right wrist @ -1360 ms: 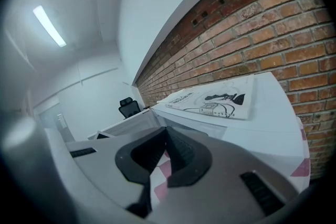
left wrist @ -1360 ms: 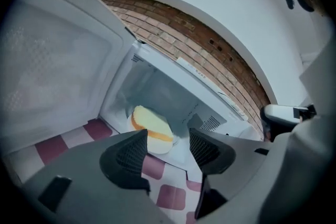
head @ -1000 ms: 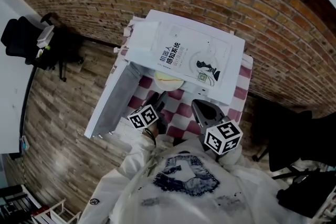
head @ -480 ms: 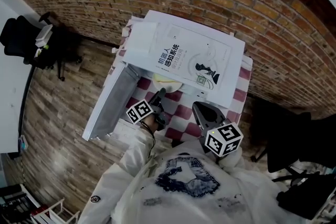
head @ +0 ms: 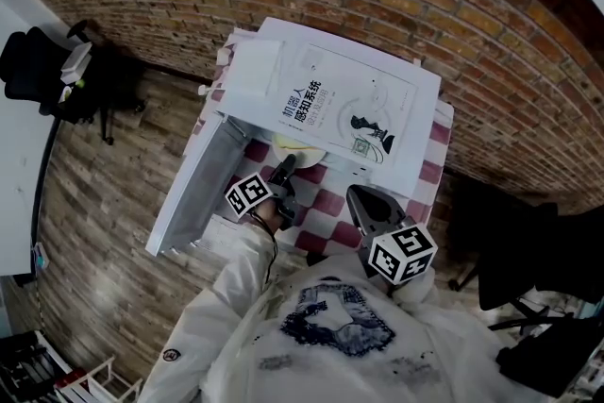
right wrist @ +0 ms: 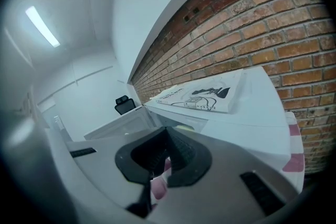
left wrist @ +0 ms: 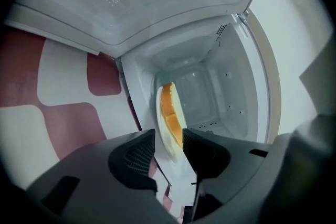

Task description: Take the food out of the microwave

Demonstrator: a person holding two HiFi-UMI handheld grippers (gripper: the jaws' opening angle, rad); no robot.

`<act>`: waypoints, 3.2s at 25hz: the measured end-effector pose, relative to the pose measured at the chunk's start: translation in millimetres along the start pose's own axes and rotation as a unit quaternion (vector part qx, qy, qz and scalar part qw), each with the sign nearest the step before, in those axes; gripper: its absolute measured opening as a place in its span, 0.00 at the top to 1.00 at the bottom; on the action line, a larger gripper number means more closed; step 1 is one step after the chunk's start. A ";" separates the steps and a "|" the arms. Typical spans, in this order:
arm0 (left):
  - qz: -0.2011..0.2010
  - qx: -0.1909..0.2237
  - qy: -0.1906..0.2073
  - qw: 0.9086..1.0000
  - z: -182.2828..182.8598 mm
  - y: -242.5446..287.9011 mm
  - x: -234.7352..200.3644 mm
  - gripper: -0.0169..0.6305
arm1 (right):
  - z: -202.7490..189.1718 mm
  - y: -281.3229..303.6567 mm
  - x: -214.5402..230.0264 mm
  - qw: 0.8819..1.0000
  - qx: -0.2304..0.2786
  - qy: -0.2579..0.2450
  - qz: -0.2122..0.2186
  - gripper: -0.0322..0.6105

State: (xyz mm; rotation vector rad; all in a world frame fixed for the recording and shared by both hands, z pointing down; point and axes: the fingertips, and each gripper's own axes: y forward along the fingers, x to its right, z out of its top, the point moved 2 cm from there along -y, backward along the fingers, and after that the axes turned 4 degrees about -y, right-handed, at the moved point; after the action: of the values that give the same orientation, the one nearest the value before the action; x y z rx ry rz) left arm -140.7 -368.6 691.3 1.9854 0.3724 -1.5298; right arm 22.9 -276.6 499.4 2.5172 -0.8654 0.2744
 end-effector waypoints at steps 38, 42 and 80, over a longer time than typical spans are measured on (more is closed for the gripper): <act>-0.032 0.025 -0.081 0.996 3.5 1.5 -9.1 0.94 | -5.8 3.4 -1.4 1.000 -0.012 0.006 0.002 0.93; -0.035 0.030 -0.097 0.994 1.4 -2.7 -10.2 0.94 | -7.1 0.2 -3.4 1.000 -0.012 0.007 0.001 0.93; -0.069 0.074 -0.114 0.988 -73.1 -186.9 23.4 0.94 | -70.2 -77.9 -131.7 0.999 0.018 -0.012 0.050 0.93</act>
State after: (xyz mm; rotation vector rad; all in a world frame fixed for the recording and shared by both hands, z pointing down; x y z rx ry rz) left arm -180.6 -181.1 627.3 1.8999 0.3139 -1.8991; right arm -34.3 -118.6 489.5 2.5189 -1.0059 0.2946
